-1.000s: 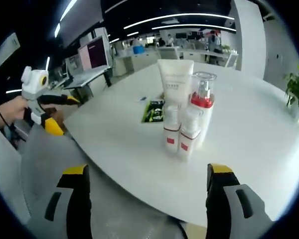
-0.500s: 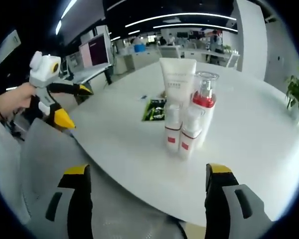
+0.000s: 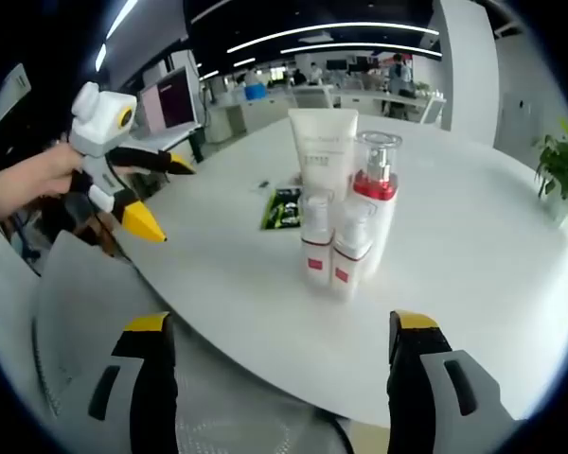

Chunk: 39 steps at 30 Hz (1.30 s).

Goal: Arrange the skincare products in the storage area until every visible bottle or jar stands upright without overlapping.

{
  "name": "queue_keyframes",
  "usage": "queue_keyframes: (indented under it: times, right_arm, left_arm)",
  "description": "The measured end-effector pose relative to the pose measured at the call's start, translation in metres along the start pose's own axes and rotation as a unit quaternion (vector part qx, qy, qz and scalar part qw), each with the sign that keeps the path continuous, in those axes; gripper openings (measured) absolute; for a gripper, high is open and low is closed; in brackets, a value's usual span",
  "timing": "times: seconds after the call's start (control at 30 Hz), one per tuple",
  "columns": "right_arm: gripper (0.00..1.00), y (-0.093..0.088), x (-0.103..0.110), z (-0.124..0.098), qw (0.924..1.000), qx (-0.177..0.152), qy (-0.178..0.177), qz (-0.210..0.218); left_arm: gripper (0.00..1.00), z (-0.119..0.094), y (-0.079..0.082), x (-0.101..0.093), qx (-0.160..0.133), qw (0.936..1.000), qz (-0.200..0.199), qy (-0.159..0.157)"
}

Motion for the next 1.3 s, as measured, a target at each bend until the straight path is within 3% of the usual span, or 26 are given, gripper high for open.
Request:
queue_keyframes:
  times: [0.7,0.93,1.3]
  right_arm:
    - [0.90,0.003,0.000,-0.002,0.9998,-0.016,-0.001,-0.008]
    - [0.90,0.001,-0.004,-0.003,0.9996,-0.023,-0.010,0.014]
    - [0.90,0.002,-0.005,-0.003,0.9992,-0.032,-0.011,0.020]
  left_arm:
    - [0.96,0.046,0.012,0.019,0.064,0.9964,0.053,-0.013]
    - [0.96,0.058,0.023,0.021,0.082,0.9938,0.073,-0.021]
    - [0.97,0.084,0.045,0.040,0.093,0.9900,0.104,-0.020]
Point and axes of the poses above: the point that each gripper's makers call its tool centre point, and the gripper's own axes: z roughly forward along the fingers, x roughly to its left, y roughly out of its top, the point moved 9 cm from there along -z, roughly backward along the fingers, and after that the axes turned 13 degrees about -z, right-handed, at the moved point
